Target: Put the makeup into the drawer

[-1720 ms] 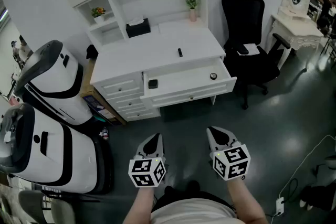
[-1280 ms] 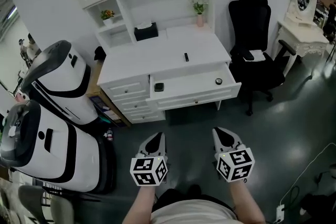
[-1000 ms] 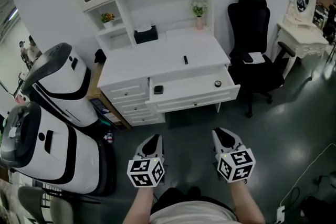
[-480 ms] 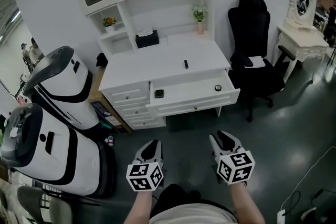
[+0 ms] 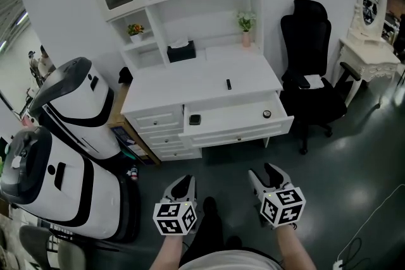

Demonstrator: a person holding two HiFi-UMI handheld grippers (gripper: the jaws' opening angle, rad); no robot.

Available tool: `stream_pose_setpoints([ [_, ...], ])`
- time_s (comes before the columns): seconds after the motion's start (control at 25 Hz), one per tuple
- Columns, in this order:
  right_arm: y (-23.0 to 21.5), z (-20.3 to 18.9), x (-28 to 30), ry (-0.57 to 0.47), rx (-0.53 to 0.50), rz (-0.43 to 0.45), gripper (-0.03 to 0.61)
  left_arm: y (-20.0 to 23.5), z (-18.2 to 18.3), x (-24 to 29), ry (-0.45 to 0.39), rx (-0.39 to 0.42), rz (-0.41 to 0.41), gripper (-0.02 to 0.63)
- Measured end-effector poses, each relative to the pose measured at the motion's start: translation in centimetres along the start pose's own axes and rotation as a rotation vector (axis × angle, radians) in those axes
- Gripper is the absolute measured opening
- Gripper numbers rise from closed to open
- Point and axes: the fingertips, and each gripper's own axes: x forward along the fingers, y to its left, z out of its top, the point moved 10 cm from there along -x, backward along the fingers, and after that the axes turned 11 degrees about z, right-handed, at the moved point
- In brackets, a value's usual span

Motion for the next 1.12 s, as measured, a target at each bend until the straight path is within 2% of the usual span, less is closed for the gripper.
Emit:
stream_pose_setpoints([
  [0.48,-3.2,1.7,8.0,0.015,0.025,-0.046,0.210,2.8,1.4,8.8,0.029,0.005,-0.049,0.037],
  [1.12,-7.5,7.2,22.8,0.019,0.066,-0.132,0.210,8.9,8.0,23.8,0.048,0.007,-0.120,0.035],
])
